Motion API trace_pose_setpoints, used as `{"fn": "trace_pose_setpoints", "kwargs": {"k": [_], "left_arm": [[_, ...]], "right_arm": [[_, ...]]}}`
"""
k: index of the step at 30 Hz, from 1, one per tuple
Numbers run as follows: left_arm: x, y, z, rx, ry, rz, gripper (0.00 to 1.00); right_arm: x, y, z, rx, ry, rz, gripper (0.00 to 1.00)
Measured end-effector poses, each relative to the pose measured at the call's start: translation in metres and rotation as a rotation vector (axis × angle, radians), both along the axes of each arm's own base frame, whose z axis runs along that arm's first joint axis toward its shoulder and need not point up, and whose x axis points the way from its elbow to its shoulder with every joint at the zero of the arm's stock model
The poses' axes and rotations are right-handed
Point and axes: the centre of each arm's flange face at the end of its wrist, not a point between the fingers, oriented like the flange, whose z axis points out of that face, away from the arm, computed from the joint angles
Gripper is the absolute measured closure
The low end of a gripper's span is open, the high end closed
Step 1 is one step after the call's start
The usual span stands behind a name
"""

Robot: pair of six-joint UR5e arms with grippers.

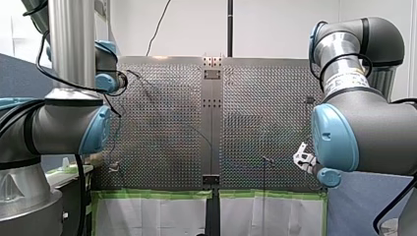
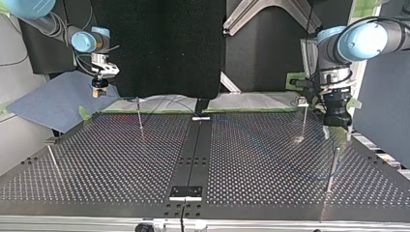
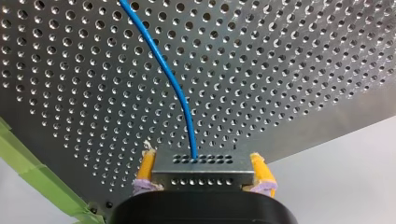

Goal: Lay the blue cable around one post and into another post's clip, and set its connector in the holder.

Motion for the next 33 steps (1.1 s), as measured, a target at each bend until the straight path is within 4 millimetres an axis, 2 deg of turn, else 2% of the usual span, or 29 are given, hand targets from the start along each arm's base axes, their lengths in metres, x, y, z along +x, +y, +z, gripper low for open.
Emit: {"fn": "trace_pose_setpoints", "kwargs": {"k": [5,14,18,24,27,33], "left_arm": [[-0.002,0.006,0.032,0.042,-0.033,0.041,0.02],[-0.018,0.013,0.104,0.125,-0.106,0.148,0.02],[-0.029,0.012,0.136,0.164,-0.136,0.179,0.02],[-0.043,0.006,0.173,0.222,-0.172,0.178,0.02],[-0.044,0.001,0.183,0.247,-0.168,0.171,0.02],[-0.033,-0.003,0.190,0.280,-0.125,0.187,0.02]], "right_arm": [[0.000,-0.001,0.001,-0.004,-0.009,0.001,1.00],[-0.001,-0.001,0.001,-0.004,-0.013,0.000,1.00],[-0.001,-0.001,0.001,-0.004,-0.013,0.000,1.00],[-0.002,-0.001,0.001,-0.005,-0.013,-0.002,1.00],[-0.002,-0.001,0.001,-0.005,-0.013,-0.002,1.00],[-0.003,-0.001,0.001,-0.005,-0.013,-0.002,1.00]]}}
